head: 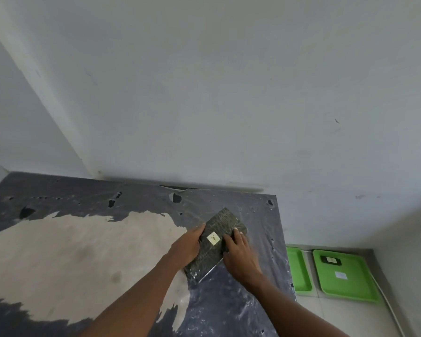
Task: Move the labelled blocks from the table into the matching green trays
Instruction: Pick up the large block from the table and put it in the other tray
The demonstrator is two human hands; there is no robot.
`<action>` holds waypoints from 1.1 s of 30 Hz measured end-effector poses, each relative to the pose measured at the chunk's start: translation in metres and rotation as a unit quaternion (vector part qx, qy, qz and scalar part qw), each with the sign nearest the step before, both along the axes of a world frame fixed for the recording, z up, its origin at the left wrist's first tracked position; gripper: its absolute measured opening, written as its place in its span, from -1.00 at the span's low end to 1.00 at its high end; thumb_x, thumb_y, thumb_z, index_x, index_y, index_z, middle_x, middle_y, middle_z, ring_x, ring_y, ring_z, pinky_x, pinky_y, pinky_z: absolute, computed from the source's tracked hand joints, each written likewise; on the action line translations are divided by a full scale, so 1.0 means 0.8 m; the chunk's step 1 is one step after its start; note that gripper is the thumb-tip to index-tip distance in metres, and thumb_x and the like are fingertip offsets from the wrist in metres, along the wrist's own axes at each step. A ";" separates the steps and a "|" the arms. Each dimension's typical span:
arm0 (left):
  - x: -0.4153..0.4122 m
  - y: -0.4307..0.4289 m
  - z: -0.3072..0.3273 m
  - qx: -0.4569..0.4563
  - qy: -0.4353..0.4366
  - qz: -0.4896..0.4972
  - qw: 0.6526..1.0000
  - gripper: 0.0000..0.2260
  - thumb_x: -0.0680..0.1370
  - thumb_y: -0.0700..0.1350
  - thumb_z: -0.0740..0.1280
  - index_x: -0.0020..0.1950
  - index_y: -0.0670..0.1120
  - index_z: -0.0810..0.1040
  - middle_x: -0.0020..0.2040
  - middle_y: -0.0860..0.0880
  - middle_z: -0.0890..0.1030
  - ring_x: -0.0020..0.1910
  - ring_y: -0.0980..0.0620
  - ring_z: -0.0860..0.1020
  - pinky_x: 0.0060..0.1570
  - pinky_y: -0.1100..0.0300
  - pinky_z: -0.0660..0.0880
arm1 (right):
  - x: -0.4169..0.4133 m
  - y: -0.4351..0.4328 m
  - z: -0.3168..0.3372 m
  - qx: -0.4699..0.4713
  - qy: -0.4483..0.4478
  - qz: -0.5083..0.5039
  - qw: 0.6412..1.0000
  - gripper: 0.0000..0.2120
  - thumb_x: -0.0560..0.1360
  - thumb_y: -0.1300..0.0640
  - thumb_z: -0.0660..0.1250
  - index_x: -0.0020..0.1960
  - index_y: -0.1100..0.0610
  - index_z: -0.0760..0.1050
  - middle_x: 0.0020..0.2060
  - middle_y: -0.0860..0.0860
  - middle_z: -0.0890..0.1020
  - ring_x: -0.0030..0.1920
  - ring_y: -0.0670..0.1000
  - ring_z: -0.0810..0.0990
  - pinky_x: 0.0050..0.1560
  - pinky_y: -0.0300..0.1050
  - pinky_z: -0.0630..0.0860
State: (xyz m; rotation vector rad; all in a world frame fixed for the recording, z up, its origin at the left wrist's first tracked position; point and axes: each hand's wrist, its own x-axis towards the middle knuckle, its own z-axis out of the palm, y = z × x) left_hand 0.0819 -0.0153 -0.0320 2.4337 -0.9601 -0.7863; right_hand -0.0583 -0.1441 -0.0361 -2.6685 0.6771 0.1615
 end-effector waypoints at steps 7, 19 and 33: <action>0.002 0.004 0.002 -0.020 0.025 0.011 0.999 -0.57 0.63 -0.14 0.13 0.51 -0.05 0.30 0.38 -0.15 0.52 0.33 -0.18 0.50 0.37 -0.12 0.43 | 0.009 0.027 -0.003 0.108 -0.055 -0.099 0.988 -0.58 0.59 0.10 0.24 0.40 0.15 0.27 0.47 0.25 0.17 0.33 0.24 0.42 0.29 0.14 0.49; -0.004 0.012 0.010 0.039 -0.080 -0.024 0.996 -0.85 0.65 -0.04 0.19 0.19 -0.01 0.43 0.18 -0.06 0.59 0.07 -0.05 0.61 0.08 0.05 0.58 | 0.020 0.034 0.002 0.053 0.029 -0.100 0.993 -0.32 0.48 -0.28 0.25 0.44 0.06 0.16 0.49 0.20 0.15 0.43 0.25 0.26 0.30 0.26 0.44; 0.003 -0.006 0.006 0.084 -0.217 -0.212 0.949 -0.63 0.52 -0.16 0.33 0.33 -0.03 0.44 0.27 -0.11 0.46 0.22 -0.18 0.47 0.11 -0.02 0.51 | 0.000 0.007 -0.008 -0.005 0.119 0.049 0.992 0.03 0.38 -0.34 0.34 0.56 0.08 -0.16 0.55 0.30 -0.10 0.54 0.37 -0.12 0.51 0.37 -0.07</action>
